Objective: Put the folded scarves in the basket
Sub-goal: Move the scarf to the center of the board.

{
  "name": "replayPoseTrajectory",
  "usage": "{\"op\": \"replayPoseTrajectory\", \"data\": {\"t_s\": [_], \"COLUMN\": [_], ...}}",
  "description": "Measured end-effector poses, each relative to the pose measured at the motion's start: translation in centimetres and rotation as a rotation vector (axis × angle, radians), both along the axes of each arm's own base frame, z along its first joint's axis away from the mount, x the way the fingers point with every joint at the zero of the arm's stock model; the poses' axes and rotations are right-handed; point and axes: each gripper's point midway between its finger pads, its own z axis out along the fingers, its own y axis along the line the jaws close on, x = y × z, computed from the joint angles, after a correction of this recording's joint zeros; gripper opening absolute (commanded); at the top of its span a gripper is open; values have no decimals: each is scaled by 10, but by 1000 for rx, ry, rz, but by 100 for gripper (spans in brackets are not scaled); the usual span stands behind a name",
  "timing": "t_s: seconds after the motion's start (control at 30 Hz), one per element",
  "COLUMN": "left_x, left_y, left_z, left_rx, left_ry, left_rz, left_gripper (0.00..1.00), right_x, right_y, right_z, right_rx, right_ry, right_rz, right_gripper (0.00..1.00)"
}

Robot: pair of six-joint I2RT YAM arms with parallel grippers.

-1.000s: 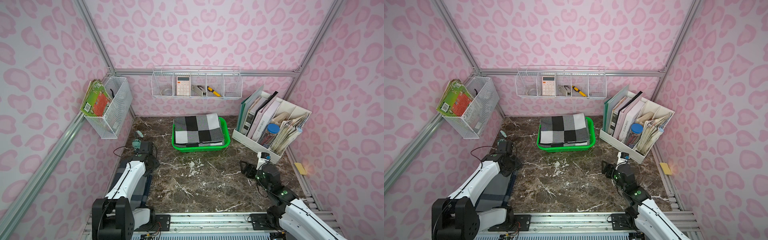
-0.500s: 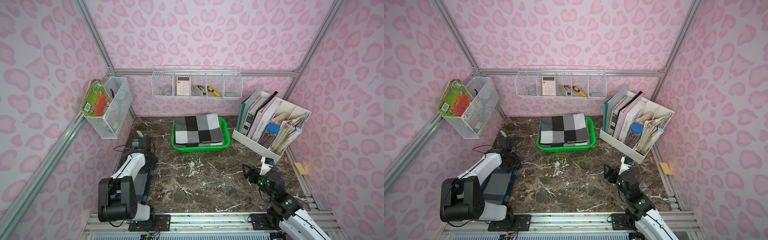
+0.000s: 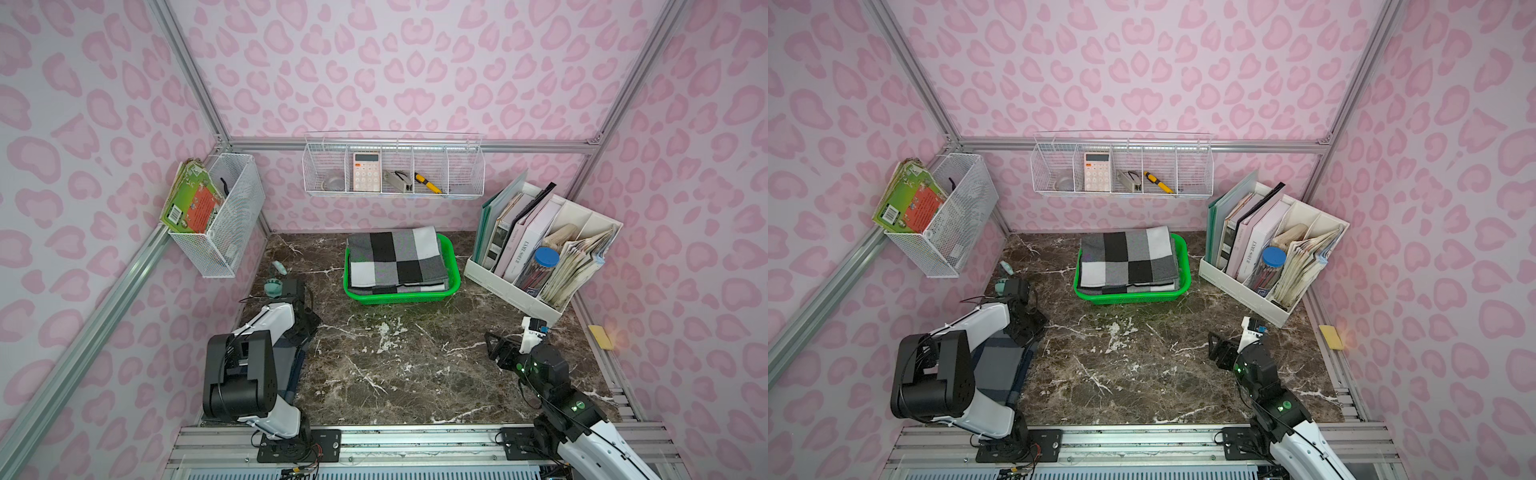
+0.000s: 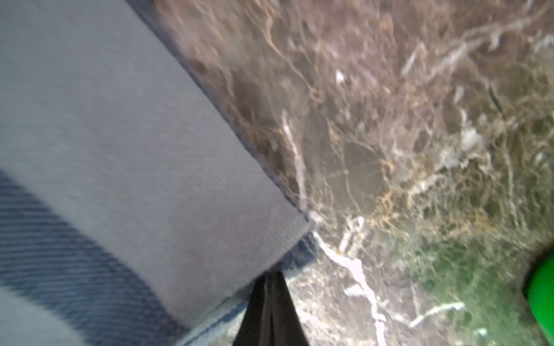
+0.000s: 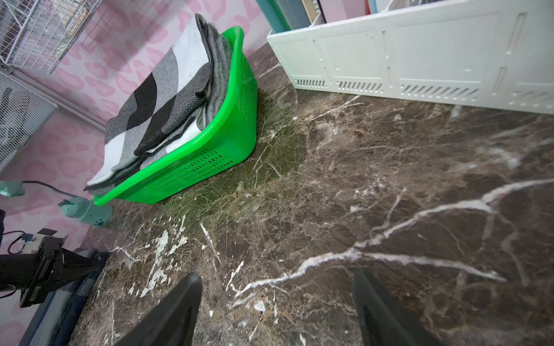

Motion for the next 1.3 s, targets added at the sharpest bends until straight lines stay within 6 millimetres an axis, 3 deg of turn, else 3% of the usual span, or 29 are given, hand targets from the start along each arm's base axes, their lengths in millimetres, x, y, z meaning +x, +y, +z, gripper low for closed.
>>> {"op": "replayPoseTrajectory", "data": {"t_s": [0.2, 0.27, 0.5, 0.6, 0.83, 1.13, 1.3], "left_x": [-11, -13, -5, -2, 7, 16, 18], "left_y": [-16, -15, 5, 16, 37, 34, 29], "left_z": [10, 17, 47, 55, 47, 14, 0], "left_rx": [-56, -43, 81, 139, 229, 203, 182], "left_ry": [-32, -45, -111, -122, -68, 4, 20], "left_rz": [-37, -40, -28, -8, 28, 14, -4], "left_gripper": [0, 16, 54, 60, 51, 43, 13], "right_x": [0, 0, 1, 1, 1, 0, -1], "right_y": [0, 1, 2, 2, 2, 3, 4], "right_z": [-5, -7, -7, -7, -7, -8, -8], "right_rx": [-9, -15, -17, -17, -16, -7, 11], "right_ry": [20, 31, 42, 42, 41, 36, 36], "right_rz": [2, 2, 9, 9, 8, 13, 11], "right_gripper": [82, 83, 83, 83, 83, 83, 83]}}
